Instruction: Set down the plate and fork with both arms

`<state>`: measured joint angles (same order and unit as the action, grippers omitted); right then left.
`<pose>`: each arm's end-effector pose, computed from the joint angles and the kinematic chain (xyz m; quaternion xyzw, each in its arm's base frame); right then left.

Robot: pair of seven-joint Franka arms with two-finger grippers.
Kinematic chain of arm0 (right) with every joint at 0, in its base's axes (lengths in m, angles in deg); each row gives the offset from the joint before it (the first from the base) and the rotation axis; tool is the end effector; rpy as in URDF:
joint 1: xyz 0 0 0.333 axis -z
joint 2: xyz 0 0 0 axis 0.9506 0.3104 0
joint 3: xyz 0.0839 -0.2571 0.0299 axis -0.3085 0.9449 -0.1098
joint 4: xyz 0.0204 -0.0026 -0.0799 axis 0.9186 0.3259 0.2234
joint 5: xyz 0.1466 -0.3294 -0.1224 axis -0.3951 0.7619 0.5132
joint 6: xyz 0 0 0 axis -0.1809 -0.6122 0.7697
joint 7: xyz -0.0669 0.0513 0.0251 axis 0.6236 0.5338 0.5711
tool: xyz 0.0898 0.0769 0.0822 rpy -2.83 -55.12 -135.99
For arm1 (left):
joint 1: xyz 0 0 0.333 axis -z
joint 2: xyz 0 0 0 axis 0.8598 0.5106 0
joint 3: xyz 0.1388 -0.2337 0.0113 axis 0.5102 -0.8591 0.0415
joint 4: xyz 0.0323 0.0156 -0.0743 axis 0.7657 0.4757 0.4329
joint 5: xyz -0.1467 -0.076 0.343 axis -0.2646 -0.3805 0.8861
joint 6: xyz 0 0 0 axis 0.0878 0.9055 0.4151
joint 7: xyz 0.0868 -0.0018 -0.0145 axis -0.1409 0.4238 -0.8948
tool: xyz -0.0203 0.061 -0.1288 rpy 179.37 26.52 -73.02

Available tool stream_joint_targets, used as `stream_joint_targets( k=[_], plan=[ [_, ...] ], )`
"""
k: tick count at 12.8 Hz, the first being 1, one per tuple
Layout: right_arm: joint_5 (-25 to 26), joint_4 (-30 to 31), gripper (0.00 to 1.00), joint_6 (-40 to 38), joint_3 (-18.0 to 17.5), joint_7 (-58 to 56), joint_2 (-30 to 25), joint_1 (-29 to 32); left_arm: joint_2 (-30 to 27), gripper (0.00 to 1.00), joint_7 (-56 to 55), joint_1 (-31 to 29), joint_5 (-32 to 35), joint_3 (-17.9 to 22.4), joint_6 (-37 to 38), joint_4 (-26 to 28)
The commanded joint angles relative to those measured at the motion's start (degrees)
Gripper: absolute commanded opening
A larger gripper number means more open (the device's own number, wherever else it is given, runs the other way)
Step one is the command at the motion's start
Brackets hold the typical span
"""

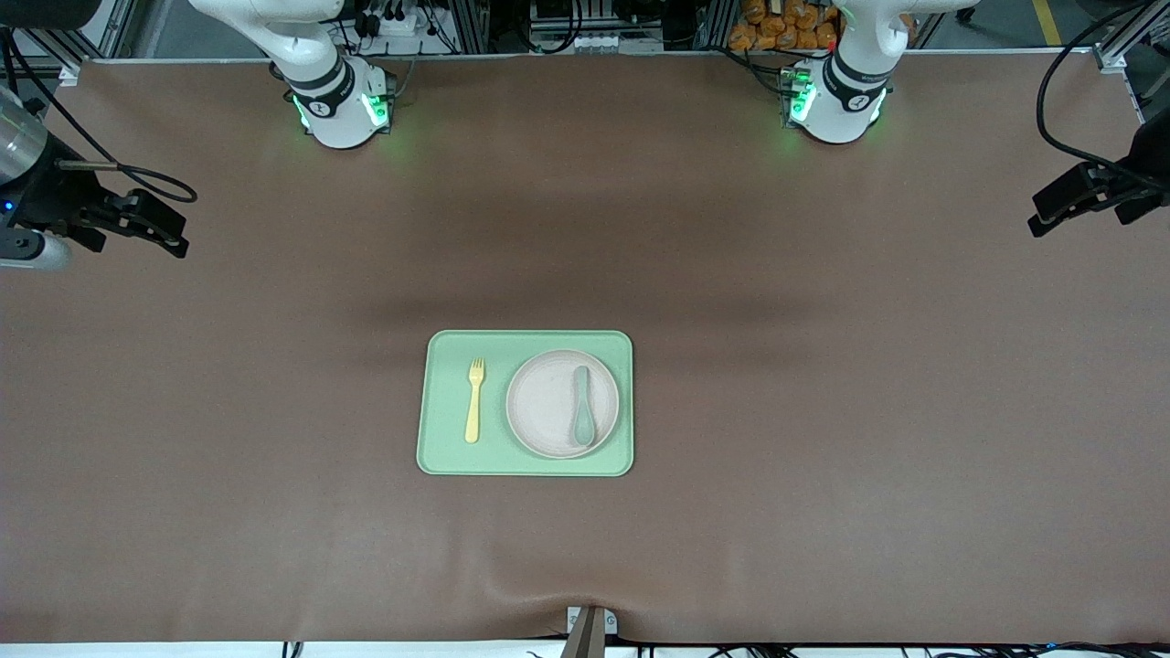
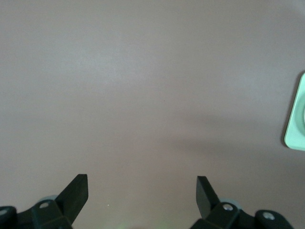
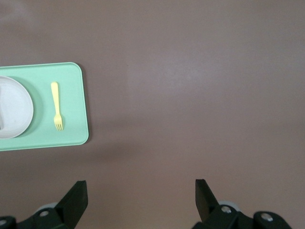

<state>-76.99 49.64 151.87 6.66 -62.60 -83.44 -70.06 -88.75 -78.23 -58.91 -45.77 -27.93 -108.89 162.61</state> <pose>0.5409 0.0375 0.5564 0.9990 -0.0403 0.0080 0.0150 0.5289 -0.0205 0.5802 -0.9985 -0.0533 -0.0070 0.0133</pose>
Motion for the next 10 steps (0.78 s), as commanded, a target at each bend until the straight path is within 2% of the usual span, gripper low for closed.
stream_joint_targets(
  k=[1, 4, 10],
  plan=[
    [-3.40, -1.47, 1.00, 0.20, 2.37, -1.13, 0.53, -1.06, -2.21, 1.00, 2.74, -0.12, 0.80, -0.90, 0.28, 2.50],
    [-2.62, -3.84, 1.00, -0.15, 2.37, -1.57, 0.53, -2.03, -2.20, 1.00, 2.65, -0.03, 0.71, -2.31, 0.54, 2.58],
    [-1.92, -5.61, 1.00, -0.06, 2.63, -1.57, 0.97, -2.39, -1.41, 1.00, 2.56, -0.20, 0.63, -2.31, 0.55, 0.92]
  ],
)
